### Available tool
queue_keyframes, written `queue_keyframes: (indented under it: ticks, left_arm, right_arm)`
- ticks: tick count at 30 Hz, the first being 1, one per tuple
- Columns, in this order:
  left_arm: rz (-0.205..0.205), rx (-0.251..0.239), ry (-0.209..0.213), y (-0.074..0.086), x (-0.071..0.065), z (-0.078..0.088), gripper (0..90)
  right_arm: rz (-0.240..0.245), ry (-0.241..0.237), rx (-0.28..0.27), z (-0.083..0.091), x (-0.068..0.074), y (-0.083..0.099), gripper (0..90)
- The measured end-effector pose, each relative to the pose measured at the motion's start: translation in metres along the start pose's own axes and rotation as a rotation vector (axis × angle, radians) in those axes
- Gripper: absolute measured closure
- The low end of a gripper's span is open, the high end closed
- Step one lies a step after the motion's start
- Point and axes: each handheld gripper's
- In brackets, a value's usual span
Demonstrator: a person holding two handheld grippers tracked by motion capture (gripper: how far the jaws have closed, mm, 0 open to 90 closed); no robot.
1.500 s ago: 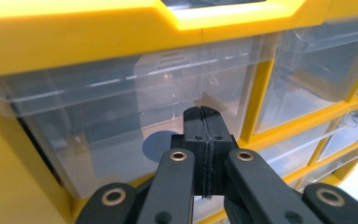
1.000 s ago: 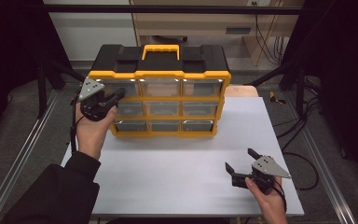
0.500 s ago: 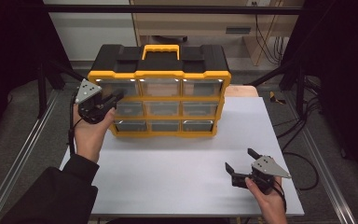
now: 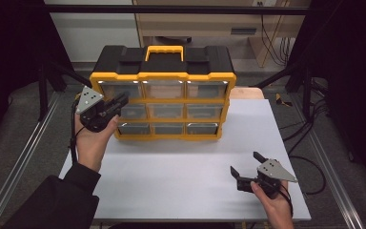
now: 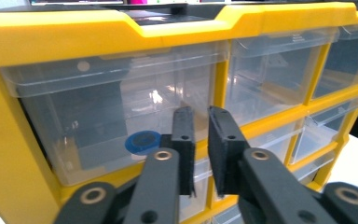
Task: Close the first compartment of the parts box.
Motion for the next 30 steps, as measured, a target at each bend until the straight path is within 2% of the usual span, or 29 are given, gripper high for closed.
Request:
queue_keyframes:
  ticks: [5, 12, 21, 22, 24, 25, 26, 27, 30]
  left_arm:
    - [-0.01, 0.002, 0.003, 0.0016, -0.0005, 0.0021, 69.4]
    - [-0.018, -0.036, 0.006, 0.0018, -0.0003, 0.0034, 59.3]
    - [-0.057, -0.057, 0.032, 0.005, -0.0043, 0.0023, 41.0]
    - [-0.053, -0.064, 0.03, 0.0055, -0.005, 0.0019, 38.4]
    - [-0.071, -0.079, 0.03, 0.006, -0.0047, 0.0017, 34.4]
    - [-0.065, -0.097, 0.04, 0.0063, -0.0055, 0.0017, 32.7]
    - [-0.066, -0.092, 0.05, 0.0068, -0.0063, 0.0028, 31.7]
    - [-0.086, -0.106, 0.046, 0.0066, -0.0063, 0.0026, 30.4]
    - [-0.091, -0.109, 0.055, 0.0068, -0.0092, 0.0033, 26.1]
  right_arm:
    - [-0.004, -0.004, 0.001, -0.0001, 0.0004, 0.0, 4.1]
    - [0.002, -0.001, 0.001, 0.0001, -0.0002, 0.0001, 4.1]
    - [-0.003, 0.001, 0.002, 0.0003, 0.0, 0.0, 4.1]
    - [0.001, -0.002, 0.0, 0.0003, -0.0003, 0.0, 4.1]
    - [-0.001, -0.001, 0.0, 0.0004, 0.0001, -0.0001, 4.1]
    - [-0.001, -0.001, 0.0, 0.0004, 0.0001, -0.0001, 4.0]
    - [0.002, -0.001, 0.0, 0.0001, -0.0001, 0.0, 4.0]
    - [0.002, -0.003, 0.002, 0.0001, -0.0002, 0.0001, 4.0]
    - [0.0, -0.005, 0.004, -0.0003, 0.0004, 0.0001, 4.0]
Point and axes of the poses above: each handheld gripper's, and its own axes: z roughly backward along the jaws, y roughly out of its underside, x roughly to its left, and after that the axes turned 7 degrees about -z, right-handed
